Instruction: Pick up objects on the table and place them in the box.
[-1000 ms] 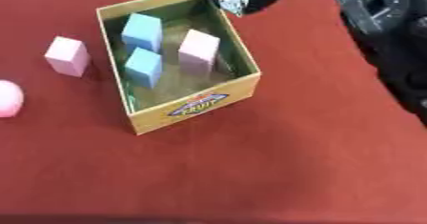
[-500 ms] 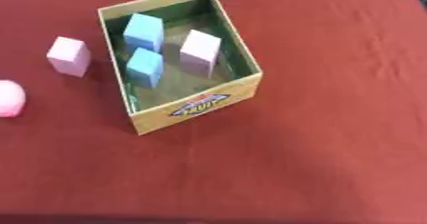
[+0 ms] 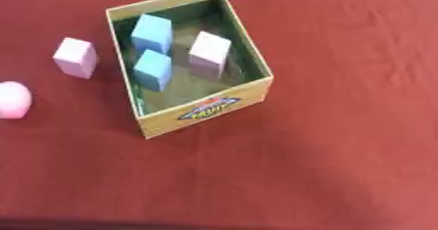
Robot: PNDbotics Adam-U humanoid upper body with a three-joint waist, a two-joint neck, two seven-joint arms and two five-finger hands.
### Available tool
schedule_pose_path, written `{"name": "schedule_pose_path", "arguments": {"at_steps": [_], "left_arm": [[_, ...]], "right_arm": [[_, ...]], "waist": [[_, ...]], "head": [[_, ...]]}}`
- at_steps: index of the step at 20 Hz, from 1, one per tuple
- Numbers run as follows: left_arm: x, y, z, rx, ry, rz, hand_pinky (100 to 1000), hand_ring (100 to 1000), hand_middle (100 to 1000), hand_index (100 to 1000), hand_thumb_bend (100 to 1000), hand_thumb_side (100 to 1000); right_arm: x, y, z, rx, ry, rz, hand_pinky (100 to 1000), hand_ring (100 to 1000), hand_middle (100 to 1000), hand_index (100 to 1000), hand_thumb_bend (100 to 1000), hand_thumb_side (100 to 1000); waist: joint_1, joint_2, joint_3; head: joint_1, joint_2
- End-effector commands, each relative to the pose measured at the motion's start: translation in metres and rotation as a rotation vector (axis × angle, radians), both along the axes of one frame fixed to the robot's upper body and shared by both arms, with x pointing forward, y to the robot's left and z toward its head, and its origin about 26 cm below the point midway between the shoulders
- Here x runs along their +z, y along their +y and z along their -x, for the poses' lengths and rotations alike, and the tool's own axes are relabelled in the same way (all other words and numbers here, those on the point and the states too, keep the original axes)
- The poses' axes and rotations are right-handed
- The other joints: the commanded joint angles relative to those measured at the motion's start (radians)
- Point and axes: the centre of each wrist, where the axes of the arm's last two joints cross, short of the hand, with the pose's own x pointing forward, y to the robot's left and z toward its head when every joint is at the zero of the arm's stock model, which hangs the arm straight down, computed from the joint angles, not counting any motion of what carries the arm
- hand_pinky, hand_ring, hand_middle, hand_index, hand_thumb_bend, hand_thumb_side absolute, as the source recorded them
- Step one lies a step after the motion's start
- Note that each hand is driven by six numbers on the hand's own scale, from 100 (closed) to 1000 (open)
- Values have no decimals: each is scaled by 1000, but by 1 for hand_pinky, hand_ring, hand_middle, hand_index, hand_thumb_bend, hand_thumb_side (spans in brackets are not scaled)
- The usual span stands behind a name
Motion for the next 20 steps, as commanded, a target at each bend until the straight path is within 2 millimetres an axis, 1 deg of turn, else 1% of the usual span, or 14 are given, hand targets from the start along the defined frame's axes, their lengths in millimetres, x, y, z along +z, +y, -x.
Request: {"name": "schedule_pose_path", "arguments": {"at_steps": [1,6,11,14,15,17,20], "left_arm": [[13,-2,2,-1,17,-75,869,842,774,883,598,449],[12,-4,1,1,77,-98,879,850,784,891,614,403],[11,-8,0,-1,148,-133,885,855,785,893,615,302],[9,-9,-1,17,184,-149,889,858,787,895,606,275],[9,-8,-1,28,189,-151,888,858,788,894,597,243],[8,-7,-3,65,188,-153,881,856,789,892,588,229],[7,-3,-6,134,166,-156,870,851,788,887,575,234]], "right_arm": [[9,-4,6,-15,-49,-9,834,801,712,863,100,422],[5,-8,7,-33,-59,-34,834,798,709,861,100,421],[3,-10,7,-42,-62,-51,834,796,706,861,100,423],[1,-10,6,-48,-60,-60,833,793,703,860,100,429],[0,-10,6,-51,-58,-64,833,792,702,859,100,431],[-1,-11,6,-58,-56,-72,833,790,700,859,100,436],[-4,-11,6,-65,-48,-84,833,788,697,858,100,444]], "waist": [[19,-23,-2],[18,-23,-6],[18,-22,-9],[18,-20,-10],[18,-19,-11],[19,-18,-12],[20,-17,-15]], "head": [[3,-9],[3,-13],[1,-17],[4,-16],[5,-15],[7,-15],[9,-15]]}}
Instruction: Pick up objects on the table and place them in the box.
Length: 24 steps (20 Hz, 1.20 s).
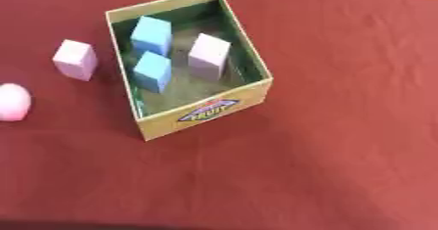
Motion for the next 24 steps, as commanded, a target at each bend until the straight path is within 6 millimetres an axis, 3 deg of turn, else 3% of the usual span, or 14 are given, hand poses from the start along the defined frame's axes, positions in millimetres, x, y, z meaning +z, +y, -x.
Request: {"name": "schedule_pose_path", "arguments": {"at_steps": [1,7,12,16,24], "left_arm": [[9,4,-2,65,-43,-49,868,849,788,885,570,234],[-3,18,-10,149,-10,-40,860,843,781,876,560,251],[-7,24,-20,182,-1,0,851,831,769,865,480,265],[-12,26,-29,186,19,62,850,822,755,856,420,283],[-16,22,-44,146,99,128,851,818,753,868,405,305]], "right_arm": [[8,-1,5,-15,-31,4,833,788,696,857,100,448],[4,-2,4,-23,-20,-21,833,784,692,855,100,460],[1,-1,4,-23,-9,-34,833,781,688,855,100,471],[0,-1,3,-22,-1,-43,833,780,686,854,100,481],[-2,1,2,-13,14,-61,832,775,679,852,100,505]], "waist": [[20,-17,-2],[22,-14,-6],[21,-13,-10],[20,-12,-14],[22,-7,-20]], "head": [[5,-10],[10,-8],[17,-7],[22,-8],[24,-9]]}}
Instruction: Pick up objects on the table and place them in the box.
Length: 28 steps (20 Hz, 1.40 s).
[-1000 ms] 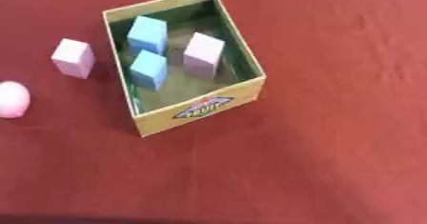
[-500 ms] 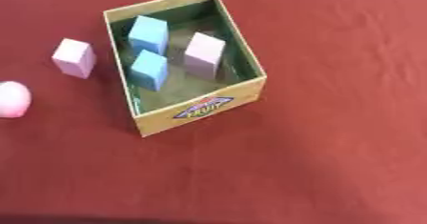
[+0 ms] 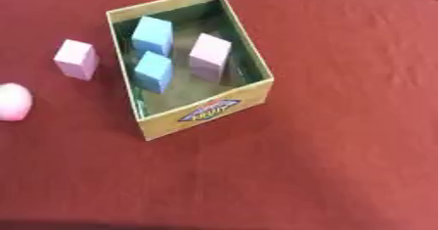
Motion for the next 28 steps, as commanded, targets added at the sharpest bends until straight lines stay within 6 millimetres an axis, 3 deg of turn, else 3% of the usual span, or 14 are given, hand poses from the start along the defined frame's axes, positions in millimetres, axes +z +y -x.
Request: {"name": "schedule_pose_path", "arguments": {"at_steps": [1,23,26,28], "left_arm": [[9,1,-4,-5,2,-2,850,817,752,869,404,302],[-7,-17,-43,-49,17,100,842,791,716,858,352,297],[-10,-19,-48,-39,18,85,800,744,654,807,306,285],[-12,-20,-50,-38,13,85,772,697,600,750,226,298]], "right_arm": [[8,1,4,7,-16,6,833,775,678,852,100,507],[1,5,2,22,47,-29,832,771,668,849,100,574],[0,5,1,27,55,-41,832,770,664,849,100,591],[0,5,1,28,58,-46,832,769,658,849,100,591]], "waist": [[21,-8,-2],[26,1,-14],[28,2,-17],[28,3,-18]], "head": [[3,-9],[9,-13],[12,-13],[13,-13]]}}
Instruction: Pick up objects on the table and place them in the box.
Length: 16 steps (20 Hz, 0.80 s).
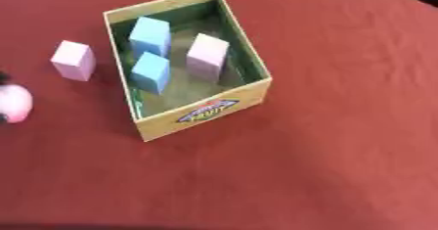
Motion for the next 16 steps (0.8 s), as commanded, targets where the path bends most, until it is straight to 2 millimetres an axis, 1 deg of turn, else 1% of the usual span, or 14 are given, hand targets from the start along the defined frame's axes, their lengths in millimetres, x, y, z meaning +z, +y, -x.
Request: {"name": "schedule_pose_path", "arguments": {"at_steps": [1,2,3,4,9,11,13,16], "left_arm": [[6,2,-1,5,-32,-21,758,677,577,724,154,315],[6,1,-1,4,-39,-18,751,665,569,717,123,311],[6,1,-1,5,-49,-12,733,638,544,691,100,239],[7,1,0,6,-64,-5,721,621,527,673,100,194],[21,-2,8,8,-141,10,698,591,492,630,100,133],[32,-6,14,-6,-190,7,697,590,502,627,100,125],[47,-12,23,-30,-244,1,694,589,518,628,100,110],[78,-29,39,-97,-352,-6,694,592,526,633,100,100]], "right_arm": [[7,0,4,3,-18,8,832,769,656,849,100,596],[7,0,4,3,-17,6,832,769,655,849,100,598],[7,0,4,3,-16,4,832,768,654,848,100,603],[6,0,4,2,-14,1,832,768,653,848,100,608],[5,-1,4,-1,-13,-8,834,769,653,850,100,609],[5,-2,4,-1,-16,-6,835,770,654,850,100,614],[6,-3,5,-1,-21,-5,835,771,655,851,100,599],[6,-4,5,-2,-29,-3,835,771,655,851,100,590]], "waist": [[21,-5,-2],[21,-5,-2],[21,-5,-1],[21,-5,-1],[21,-8,2],[21,-10,4],[21,-11,6],[23,-14,12]], "head": [[3,-9],[3,-8],[2,-8],[2,-8],[1,-8],[0,-7],[-3,-5],[-12,-2]]}}
